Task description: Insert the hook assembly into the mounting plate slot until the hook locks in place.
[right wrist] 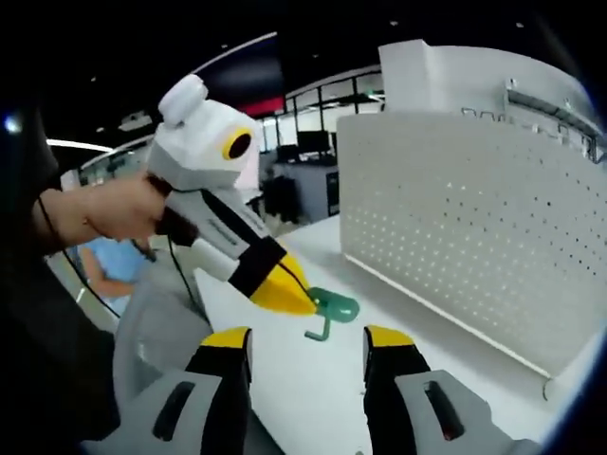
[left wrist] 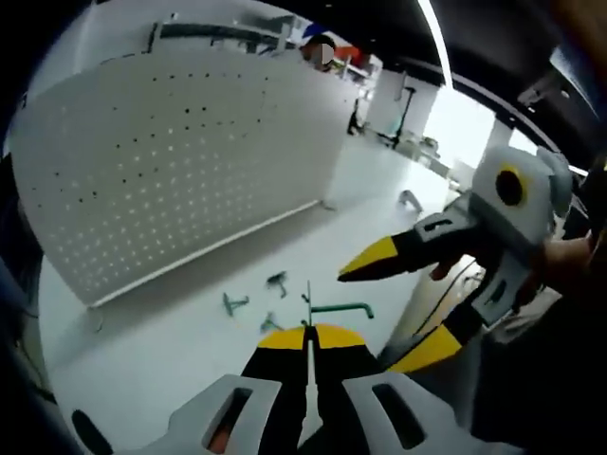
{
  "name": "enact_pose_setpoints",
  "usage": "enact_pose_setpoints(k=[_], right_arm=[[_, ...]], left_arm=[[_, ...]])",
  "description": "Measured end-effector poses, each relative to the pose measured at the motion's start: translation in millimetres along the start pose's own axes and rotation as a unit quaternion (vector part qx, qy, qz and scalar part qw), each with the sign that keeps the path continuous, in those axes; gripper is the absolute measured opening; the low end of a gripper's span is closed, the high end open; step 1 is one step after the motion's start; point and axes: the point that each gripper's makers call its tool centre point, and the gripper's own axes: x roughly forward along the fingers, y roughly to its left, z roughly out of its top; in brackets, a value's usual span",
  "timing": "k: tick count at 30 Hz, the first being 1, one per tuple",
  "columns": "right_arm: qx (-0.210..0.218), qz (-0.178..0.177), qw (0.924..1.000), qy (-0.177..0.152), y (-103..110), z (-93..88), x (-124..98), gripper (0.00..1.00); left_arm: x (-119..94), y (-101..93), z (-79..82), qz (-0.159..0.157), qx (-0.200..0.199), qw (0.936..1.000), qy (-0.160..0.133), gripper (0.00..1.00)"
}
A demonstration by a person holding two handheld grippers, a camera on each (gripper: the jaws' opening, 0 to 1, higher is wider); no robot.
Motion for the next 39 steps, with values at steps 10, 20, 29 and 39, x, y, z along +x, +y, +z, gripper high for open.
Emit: enact_pose_setpoints(k=[10, 20, 29, 39], right_arm=[[-0.047, 0.007, 0.9988, 0.009, 3.4, -1.0, 2.7, 0.25], [-0.085, -0.01, 0.9961, 0.021, -2.2, -3.7, 2.0, 0.14], [-0.112, -0.043, 0.9923, 0.032, -8.2, -3.7, -1.1, 0.04], [-0.083, -0.043, 0.9954, 0.024, -8.4, -0.6, -0.7, 0.0]], left_arm=[[-1.4, -4.8, -1.9, -0.006, -0.014, 0.9997, 0.018, 0.01], [0.6, -12.8, -2.9, -0.026, -0.023, 0.999, 0.03, 0.01], [0.6, -16.0, -3.4, -0.038, -0.062, 0.9969, 0.032, 0.01], [-0.2, -15.9, 1.7, -0.035, -0.067, 0.9969, 0.02, 0.01]])
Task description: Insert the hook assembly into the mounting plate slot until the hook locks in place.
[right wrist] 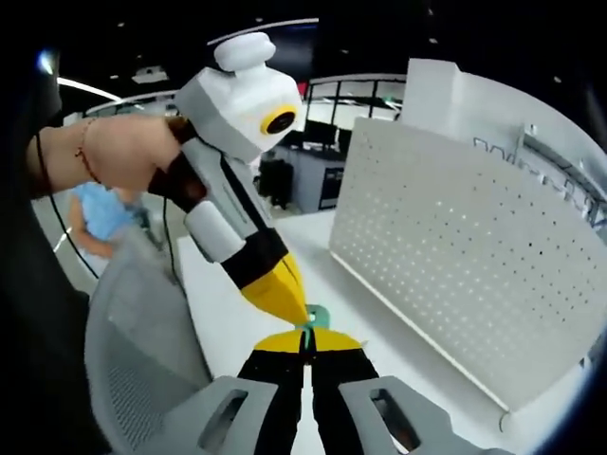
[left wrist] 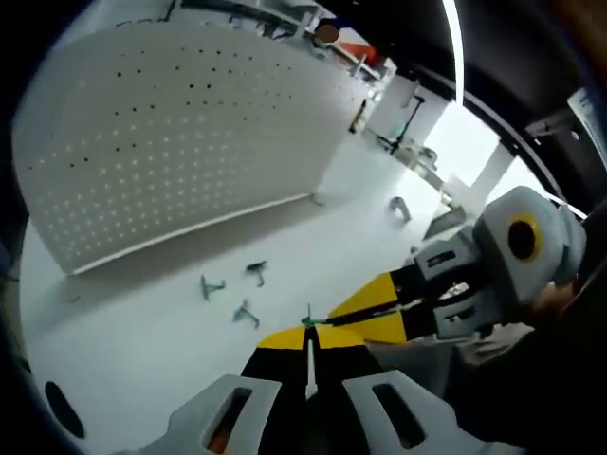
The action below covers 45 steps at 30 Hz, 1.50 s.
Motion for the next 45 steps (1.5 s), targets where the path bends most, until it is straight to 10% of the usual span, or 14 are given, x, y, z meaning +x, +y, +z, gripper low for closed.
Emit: enact_pose_setpoints(k=[13, 30, 45], right_arm=[[0.103, 0.0, 0.9946, 0.009, -9.0, -6.3, -0.4, 0.0], [0.231, -0.027, 0.9719, -0.036, -32.9, 0.3, -17.7, 0.0], [0.293, 0.012, 0.951, -0.097, -20.3, 44.9, -21.7, 0.0]], left_arm=[[2.5, -0.5, 7.9, 0.017, 0.08, 0.9959, -0.037, 0.04], [1.0, -1.3, 3.7, 0.01, 0.056, 0.9953, -0.078, 0.49], [-16.1, -4.8, 32.8, 0.016, 0.07, 0.9844, -0.16, 0.19]])
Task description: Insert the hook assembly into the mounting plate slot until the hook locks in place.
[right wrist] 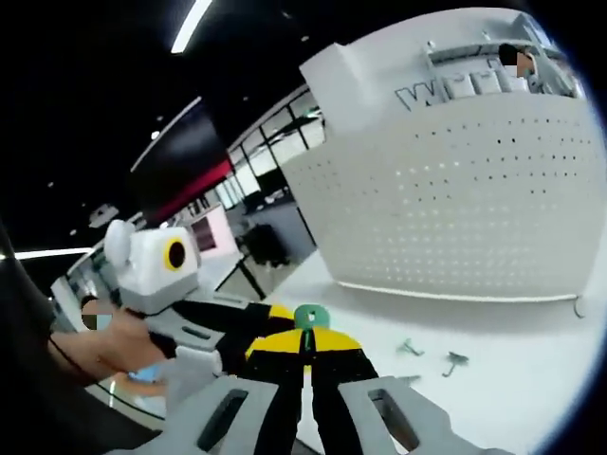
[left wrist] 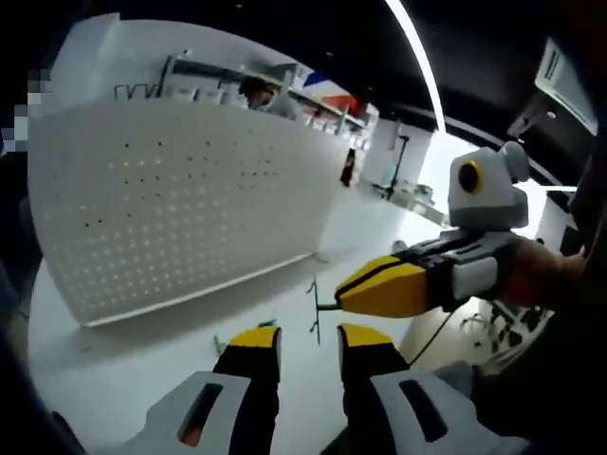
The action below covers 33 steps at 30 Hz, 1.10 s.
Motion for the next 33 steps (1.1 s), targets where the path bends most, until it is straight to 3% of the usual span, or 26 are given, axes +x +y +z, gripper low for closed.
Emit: enact_pose_setpoints(k=[5, 10, 20, 26, 31, 33], right_arm=[[0.004, 0.002, 1.0, -0.003, 2.4, 1.7, 1.3, 0.0], [0.006, 0.001, 1.0, -0.005, 2.4, 2.2, 1.3, 0.0], [0.029, 0.006, 0.9995, -0.008, 1.8, 2.8, -0.6, 0.0], [0.003, 0.006, 0.9997, -0.022, 3.7, 13.3, -4.2, 0.02], [0.005, 0.008, 0.9994, -0.034, -0.6, 19.2, -12.5, 0.08], [-0.03, 0.018, 0.9988, -0.034, 2.0, 17.6, -14.2, 0.08]], left_arm=[[-0.7, -2.6, 2.3, -0.011, -0.002, 0.9999, -0.006, 0.06], [0.4, -4.1, 1.2, -0.013, 0.006, 0.9999, -0.004, 0.05], [-0.7, -4.6, 1.8, -0.017, -0.026, 0.9995, 0.0, 0.02], [-2.6, 0.2, 6.3, -0.004, -0.042, 0.9991, -0.011, 0.02], [-6.9, 10.1, 7.8, 0.01, -0.056, 0.9982, -0.016, 0.02], [-8.6, 13.2, 8.8, 0.015, -0.059, 0.9979, -0.019, 0.02]])
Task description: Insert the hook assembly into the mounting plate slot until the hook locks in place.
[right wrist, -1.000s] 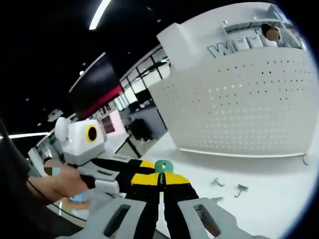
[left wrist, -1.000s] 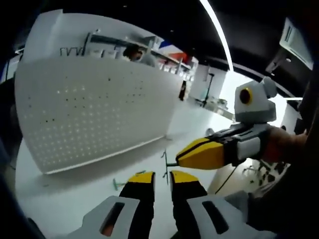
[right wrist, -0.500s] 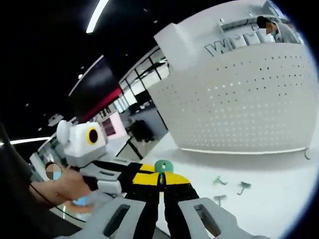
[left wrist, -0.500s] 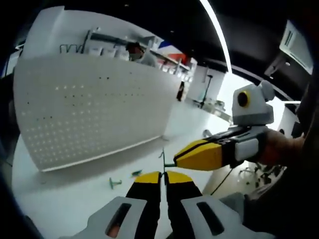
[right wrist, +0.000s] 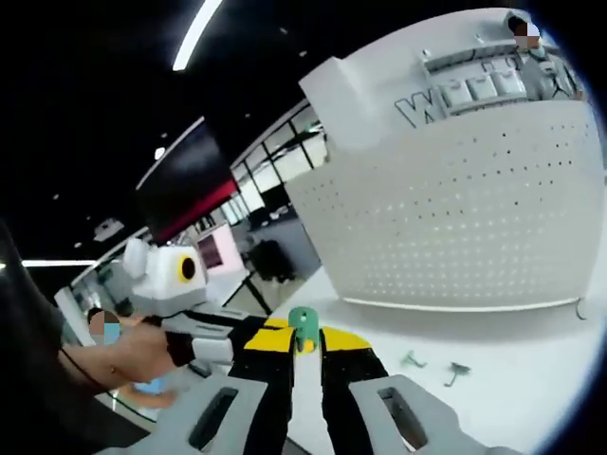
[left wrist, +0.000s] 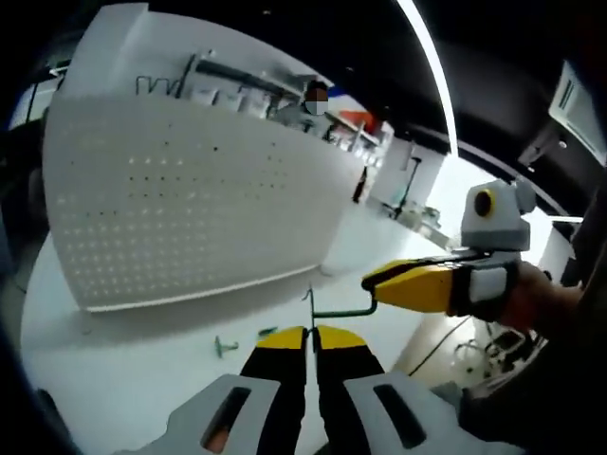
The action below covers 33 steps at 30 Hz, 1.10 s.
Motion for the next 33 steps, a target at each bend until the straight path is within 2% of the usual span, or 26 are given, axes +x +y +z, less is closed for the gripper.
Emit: enact_pose_setpoints(k=[2, 3, 5, 10, 12, 13, 14, 19, 24, 29, 33], right_arm=[[-0.014, -0.012, 0.9998, 0.01, -2.1, -4.2, -1.7, 0.06], [-0.022, 0.001, 0.9997, 0.006, 3.4, -4.2, -2.8, 0.07], [-0.003, 0.0, 1.0, -0.003, 4.2, -2.1, -4.1, 0.07], [-0.001, 0.005, 0.9999, -0.011, 8.6, 0.3, -2.4, 0.07], [0.03, 0.018, 0.9989, -0.03, 15.0, 7.4, -1.5, 0.13], [0.046, 0.02, 0.9982, -0.032, 16.5, 9.5, -1.4, 0.2], [0.042, 0.018, 0.9985, -0.03, 15.0, 9.0, -0.8, 0.22], [0.027, 0.015, 0.9992, -0.027, 16.0, 8.2, 1.2, 0.13], [0.029, 0.004, 0.999, -0.032, 12.9, 8.9, 2.4, 0.12], [0.03, 0.0, 0.999, -0.033, 11.1, 8.0, 2.7, 0.09], [0.04, -0.002, 0.9986, -0.036, 8.5, 7.4, 4.4, 0.07]], left_arm=[[-0.8, 2.3, 1.5, 0.004, -0.002, 1.0, -0.004, 0.02], [-1.3, 3.8, 2.2, 0.006, -0.002, 1.0, -0.006, 0.02], [-3.4, 8.3, 3.7, 0.012, -0.008, 0.9998, -0.01, 0.02], [-8.0, 10.5, 8.0, 0.019, -0.014, 0.9995, -0.021, 0.02], [-9.0, 9.3, 10.0, 0.022, -0.013, 0.9993, -0.029, 0.02], [-9.7, 8.3, 11.9, 0.027, -0.011, 0.9989, -0.037, 0.02], [-9.8, 5.9, 12.2, 0.024, -0.008, 0.9989, -0.039, 0.02], [-6.4, -8.9, 13.3, 0.011, -0.002, 0.9989, -0.046, 0.02], [-4.8, -21.8, 12.8, 0.005, 0.011, 0.9986, -0.052, 0.02], [-3.7, -28.4, 13.7, 0.006, 0.028, 0.998, -0.056, 0.02], [-3.8, -28.0, 13.9, 0.004, 0.027, 0.998, -0.058, 0.02]])
